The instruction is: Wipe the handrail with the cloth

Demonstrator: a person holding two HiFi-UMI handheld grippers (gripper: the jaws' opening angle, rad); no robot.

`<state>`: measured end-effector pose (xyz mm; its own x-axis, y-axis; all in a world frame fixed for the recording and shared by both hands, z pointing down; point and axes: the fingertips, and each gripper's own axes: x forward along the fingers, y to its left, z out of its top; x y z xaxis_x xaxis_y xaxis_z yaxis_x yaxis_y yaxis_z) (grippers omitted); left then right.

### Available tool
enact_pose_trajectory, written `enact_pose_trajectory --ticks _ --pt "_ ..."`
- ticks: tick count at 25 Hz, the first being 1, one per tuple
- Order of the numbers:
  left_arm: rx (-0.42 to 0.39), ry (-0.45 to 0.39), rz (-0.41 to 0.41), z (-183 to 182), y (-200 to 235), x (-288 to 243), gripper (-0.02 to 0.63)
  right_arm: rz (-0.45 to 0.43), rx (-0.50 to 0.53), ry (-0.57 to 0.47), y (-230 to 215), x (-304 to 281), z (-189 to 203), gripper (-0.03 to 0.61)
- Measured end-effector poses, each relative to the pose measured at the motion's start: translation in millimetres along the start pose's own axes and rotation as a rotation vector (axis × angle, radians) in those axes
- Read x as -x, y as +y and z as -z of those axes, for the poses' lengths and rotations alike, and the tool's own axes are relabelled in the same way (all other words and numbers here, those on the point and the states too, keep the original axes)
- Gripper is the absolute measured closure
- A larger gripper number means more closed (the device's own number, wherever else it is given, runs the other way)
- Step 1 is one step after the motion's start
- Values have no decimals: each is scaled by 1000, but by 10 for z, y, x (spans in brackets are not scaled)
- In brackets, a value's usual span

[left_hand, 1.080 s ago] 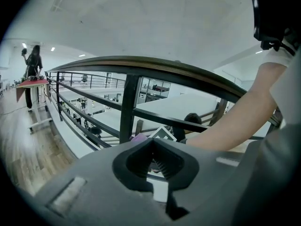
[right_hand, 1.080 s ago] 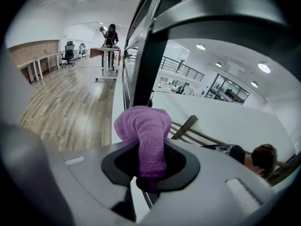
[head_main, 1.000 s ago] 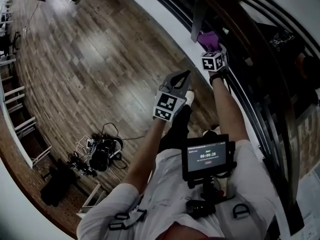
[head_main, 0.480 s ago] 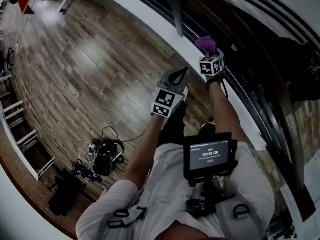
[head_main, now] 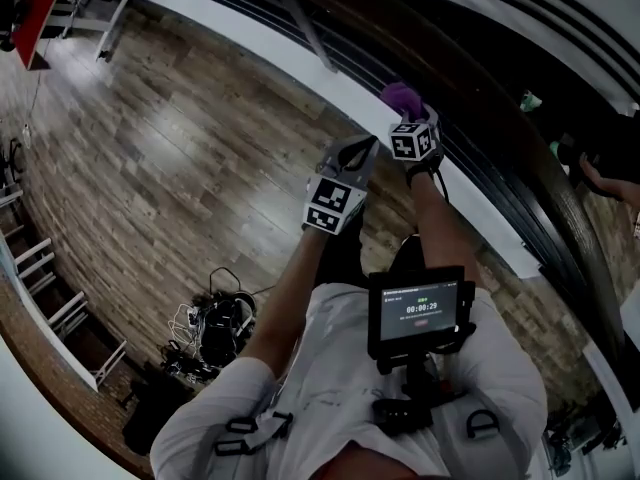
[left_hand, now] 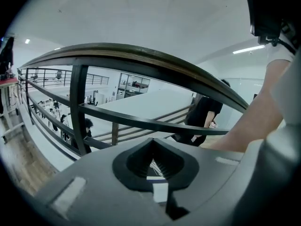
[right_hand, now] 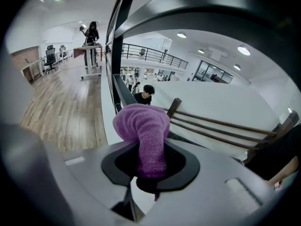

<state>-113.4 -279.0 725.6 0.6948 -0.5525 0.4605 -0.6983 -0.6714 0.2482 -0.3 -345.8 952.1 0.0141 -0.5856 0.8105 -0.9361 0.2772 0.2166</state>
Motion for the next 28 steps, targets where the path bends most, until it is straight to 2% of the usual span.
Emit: enact_pose_trajectory --ticks 13,22,28 --pt "-58 68 181 156 -952 -349 615 62 -107 36 -544 491 891 492" --pt "-120 104 276 221 -1529 -619 615 70 -231 58 -976 805 1441 491" --pt "-138 138 359 334 -2036 -747 615 111 -286 75 -1316 1056 1932 491"
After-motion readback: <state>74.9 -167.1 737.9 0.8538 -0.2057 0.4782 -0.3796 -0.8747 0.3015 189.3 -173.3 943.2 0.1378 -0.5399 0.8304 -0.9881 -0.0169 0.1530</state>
